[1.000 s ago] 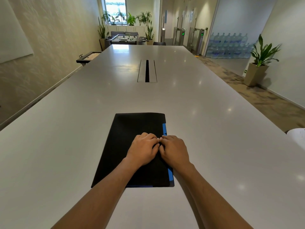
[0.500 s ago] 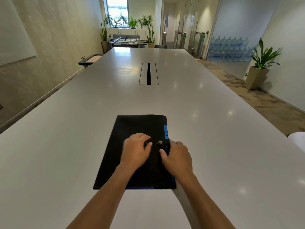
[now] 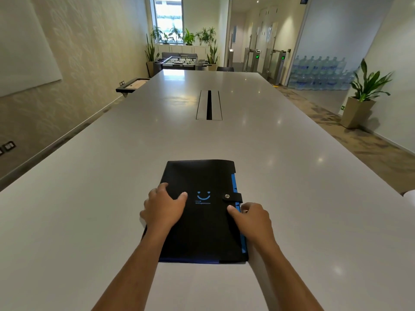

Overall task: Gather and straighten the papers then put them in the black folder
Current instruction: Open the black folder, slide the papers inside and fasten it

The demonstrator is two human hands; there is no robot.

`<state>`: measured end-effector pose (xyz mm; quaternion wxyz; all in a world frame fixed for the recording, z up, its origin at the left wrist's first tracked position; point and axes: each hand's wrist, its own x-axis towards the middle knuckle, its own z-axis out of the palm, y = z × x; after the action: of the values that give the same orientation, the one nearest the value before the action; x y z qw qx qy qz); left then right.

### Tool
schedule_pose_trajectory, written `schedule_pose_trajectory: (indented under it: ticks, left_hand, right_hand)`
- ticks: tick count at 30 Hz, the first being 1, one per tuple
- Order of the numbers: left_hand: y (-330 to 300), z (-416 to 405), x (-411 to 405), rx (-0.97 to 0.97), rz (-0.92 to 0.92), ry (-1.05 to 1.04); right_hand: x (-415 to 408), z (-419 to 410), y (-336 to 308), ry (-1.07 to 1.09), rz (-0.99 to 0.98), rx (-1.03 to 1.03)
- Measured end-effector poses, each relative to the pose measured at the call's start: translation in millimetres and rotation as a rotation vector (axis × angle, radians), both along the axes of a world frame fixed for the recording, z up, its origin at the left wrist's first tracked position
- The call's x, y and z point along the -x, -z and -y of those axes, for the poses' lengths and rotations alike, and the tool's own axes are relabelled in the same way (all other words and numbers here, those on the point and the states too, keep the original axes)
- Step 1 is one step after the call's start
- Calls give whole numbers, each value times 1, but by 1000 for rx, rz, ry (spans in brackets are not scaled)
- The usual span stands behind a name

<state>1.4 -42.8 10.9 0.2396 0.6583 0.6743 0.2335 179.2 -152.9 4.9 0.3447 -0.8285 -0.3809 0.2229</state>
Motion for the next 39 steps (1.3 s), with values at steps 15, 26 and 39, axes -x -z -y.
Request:
schedule_pose_trajectory:
  ticks: [15, 26, 39]
  left_hand:
    - [-24, -58, 9, 213, 735, -64]
    - [-46, -143, -11, -49, 421, 114]
    - [-8, -276, -34, -35, 160, 214]
  right_hand:
    - [-38, -28, -17, -64, -703, -286]
    - [-57, -141, -27, -22, -649, -349]
    - [-69, -278, 6, -17, -274, -208]
